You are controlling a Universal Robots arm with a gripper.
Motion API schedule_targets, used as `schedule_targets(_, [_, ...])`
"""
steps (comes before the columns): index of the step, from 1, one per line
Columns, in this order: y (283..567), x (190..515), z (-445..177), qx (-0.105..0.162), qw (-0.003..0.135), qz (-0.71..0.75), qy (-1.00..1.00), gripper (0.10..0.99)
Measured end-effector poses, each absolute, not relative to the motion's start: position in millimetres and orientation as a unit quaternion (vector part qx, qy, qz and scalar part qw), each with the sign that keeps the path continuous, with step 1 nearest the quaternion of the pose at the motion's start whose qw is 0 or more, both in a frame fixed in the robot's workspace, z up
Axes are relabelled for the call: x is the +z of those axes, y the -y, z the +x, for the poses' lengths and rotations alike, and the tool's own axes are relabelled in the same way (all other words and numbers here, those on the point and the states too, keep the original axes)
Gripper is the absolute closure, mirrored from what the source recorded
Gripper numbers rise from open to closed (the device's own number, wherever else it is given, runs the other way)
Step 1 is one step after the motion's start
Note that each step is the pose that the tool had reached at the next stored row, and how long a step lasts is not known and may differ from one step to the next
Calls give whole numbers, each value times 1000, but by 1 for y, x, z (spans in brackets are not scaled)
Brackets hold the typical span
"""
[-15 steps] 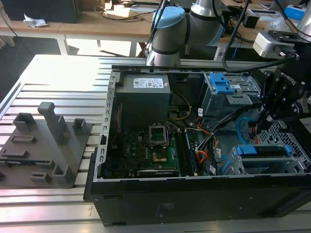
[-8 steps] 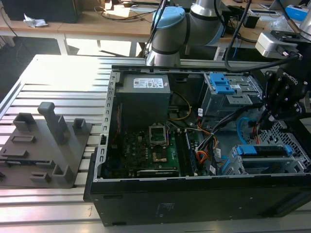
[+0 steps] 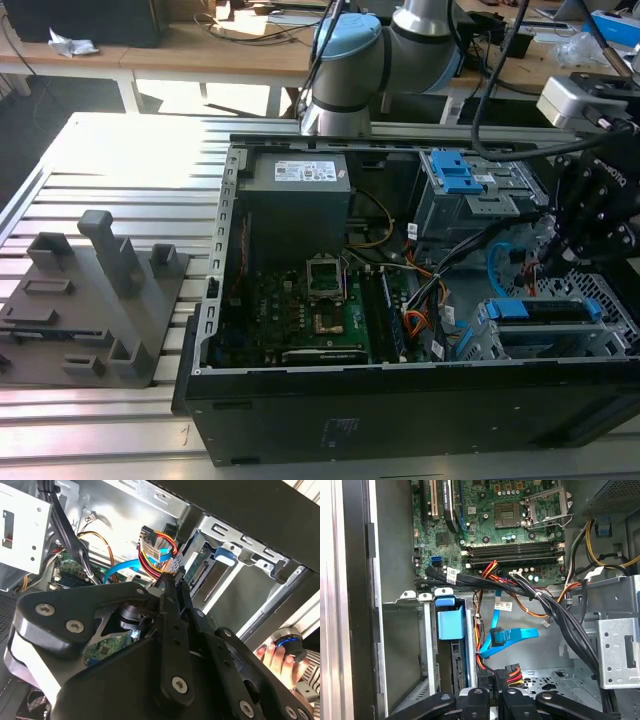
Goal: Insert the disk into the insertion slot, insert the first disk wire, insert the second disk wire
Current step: 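Insert the first disk wire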
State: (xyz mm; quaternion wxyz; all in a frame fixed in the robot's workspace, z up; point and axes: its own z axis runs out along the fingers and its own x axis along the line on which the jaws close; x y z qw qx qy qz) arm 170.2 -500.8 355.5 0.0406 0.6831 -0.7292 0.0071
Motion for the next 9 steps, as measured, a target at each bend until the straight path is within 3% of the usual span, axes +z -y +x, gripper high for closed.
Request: schedule_targets(9, [519, 348, 170, 7, 41, 683, 729, 922])
